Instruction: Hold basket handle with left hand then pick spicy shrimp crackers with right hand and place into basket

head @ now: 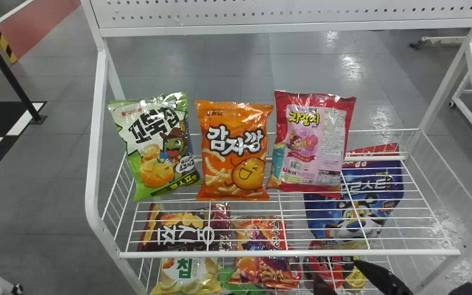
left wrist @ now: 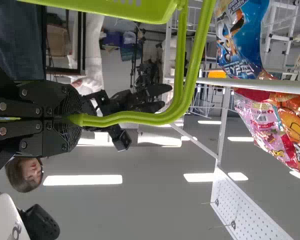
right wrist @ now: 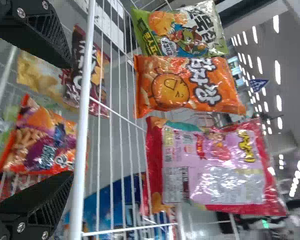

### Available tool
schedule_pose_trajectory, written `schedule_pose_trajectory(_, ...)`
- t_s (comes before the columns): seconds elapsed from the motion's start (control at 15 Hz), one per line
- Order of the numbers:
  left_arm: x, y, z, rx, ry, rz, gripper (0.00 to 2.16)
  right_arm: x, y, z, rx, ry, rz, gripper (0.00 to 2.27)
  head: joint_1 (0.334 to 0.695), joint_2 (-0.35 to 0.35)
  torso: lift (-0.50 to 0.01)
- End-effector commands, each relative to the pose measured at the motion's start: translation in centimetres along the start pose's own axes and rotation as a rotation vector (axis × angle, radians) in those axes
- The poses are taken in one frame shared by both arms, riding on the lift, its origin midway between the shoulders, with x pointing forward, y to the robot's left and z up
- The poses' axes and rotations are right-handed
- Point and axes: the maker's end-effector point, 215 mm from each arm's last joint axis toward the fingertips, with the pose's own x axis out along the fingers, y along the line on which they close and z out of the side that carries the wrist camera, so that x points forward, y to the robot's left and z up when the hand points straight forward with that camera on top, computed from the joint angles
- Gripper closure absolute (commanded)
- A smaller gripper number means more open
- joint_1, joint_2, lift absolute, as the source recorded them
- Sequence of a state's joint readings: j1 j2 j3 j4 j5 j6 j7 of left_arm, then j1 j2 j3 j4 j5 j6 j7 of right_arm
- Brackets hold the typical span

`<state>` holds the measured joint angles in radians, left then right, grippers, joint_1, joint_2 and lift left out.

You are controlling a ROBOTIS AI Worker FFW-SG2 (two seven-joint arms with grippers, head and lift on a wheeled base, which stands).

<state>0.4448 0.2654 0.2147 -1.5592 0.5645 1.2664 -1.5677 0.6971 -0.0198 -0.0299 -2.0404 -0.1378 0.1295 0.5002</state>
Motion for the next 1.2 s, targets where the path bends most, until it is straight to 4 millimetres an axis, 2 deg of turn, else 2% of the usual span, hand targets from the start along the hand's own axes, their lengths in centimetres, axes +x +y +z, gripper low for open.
schedule_pose_trajectory(0.0, 0.0, -0.2, 0.0, -0.002, -0.001, -0.013, 2.14, -0.6, 0.2, 0.6, -0.061, -0.078, -0.032, 0.05, 0.695, 0.045, -0.010)
schedule_pose_trajectory(0.27, -0.1, -0.1, -0.1, -0.007, -0.002, -0.012, 2.14, -2.7, -2.9, 0.3, -0.115, -0.169, -0.134, 0.04, 0.695, 0.017, -0.010)
schedule_pose_trajectory(0.4, -0.1, -0.1, -0.1, -0.007, -0.002, -0.012, 2.14, -4.0, -4.1, 0.5, -0.149, -0.212, -0.171, 0.04, 0.695, -0.040, -0.010)
schedule_pose_trajectory(0.73, -0.1, 0.0, -0.1, -0.005, -0.003, -0.011, 2.14, -6.3, -4.7, -0.9, -0.164, -0.244, -0.202, 0.04, 0.695, -0.106, -0.010)
schedule_pose_trajectory(1.13, -0.2, 0.0, -0.1, -0.004, -0.003, -0.009, 2.14, -7.7, -5.6, 0.0, -0.187, -0.283, -0.228, 0.04, 0.695, -0.157, -0.010)
